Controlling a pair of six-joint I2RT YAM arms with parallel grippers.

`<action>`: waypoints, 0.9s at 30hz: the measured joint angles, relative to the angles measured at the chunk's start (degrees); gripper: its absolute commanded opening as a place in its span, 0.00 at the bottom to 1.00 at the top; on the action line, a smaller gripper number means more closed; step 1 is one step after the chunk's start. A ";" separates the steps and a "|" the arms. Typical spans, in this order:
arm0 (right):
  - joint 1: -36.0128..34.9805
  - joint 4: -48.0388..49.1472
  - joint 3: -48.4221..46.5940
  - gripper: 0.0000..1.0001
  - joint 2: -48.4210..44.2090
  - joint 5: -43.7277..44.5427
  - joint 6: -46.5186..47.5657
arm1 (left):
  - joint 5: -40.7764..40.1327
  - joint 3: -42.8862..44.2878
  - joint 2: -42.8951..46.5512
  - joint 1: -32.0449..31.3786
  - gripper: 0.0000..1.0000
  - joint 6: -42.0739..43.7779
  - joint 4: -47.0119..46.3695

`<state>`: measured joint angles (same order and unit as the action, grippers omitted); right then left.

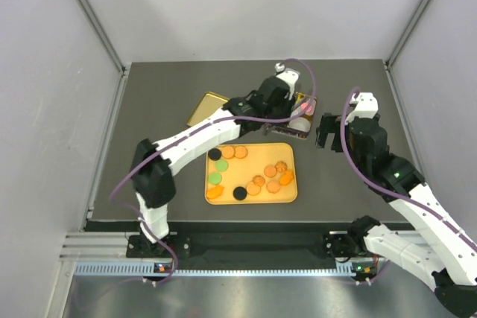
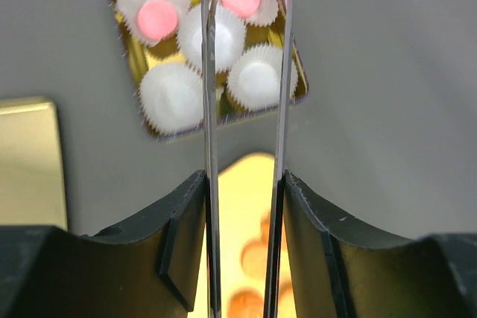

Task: Pack the cookies

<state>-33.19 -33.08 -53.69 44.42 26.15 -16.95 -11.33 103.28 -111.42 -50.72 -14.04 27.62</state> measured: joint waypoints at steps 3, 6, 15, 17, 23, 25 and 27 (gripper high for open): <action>0.00 0.02 0.00 1.00 0.00 -0.31 -0.04 | 0.17 -6.73 8.39 -0.02 0.48 -1.05 0.70; 0.07 0.04 0.00 1.00 0.00 -0.66 -0.17 | 0.39 -14.25 16.90 -0.02 0.48 -1.95 1.79; 0.09 0.74 0.07 1.00 0.55 -2.23 -0.26 | 3.52 -31.78 32.52 -1.03 0.49 -4.11 9.51; 0.11 1.09 0.31 1.00 0.94 -2.51 -0.50 | 3.87 -33.66 33.55 -1.64 0.49 -4.72 12.17; 0.11 1.86 1.97 1.00 1.53 -3.21 -0.81 | 4.83 -39.19 36.65 -4.15 0.50 -6.62 16.57; 0.11 1.99 2.21 1.00 1.55 -3.26 -0.83 | 4.92 -40.52 37.44 -5.44 0.50 -7.19 17.49; 0.11 2.10 2.34 1.00 1.55 -3.28 -0.81 | 4.96 -41.35 37.83 -6.67 0.50 -7.67 18.34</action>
<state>-33.08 -30.98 -51.35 45.98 22.87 -17.76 -6.37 61.93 -73.58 -57.39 -21.71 45.95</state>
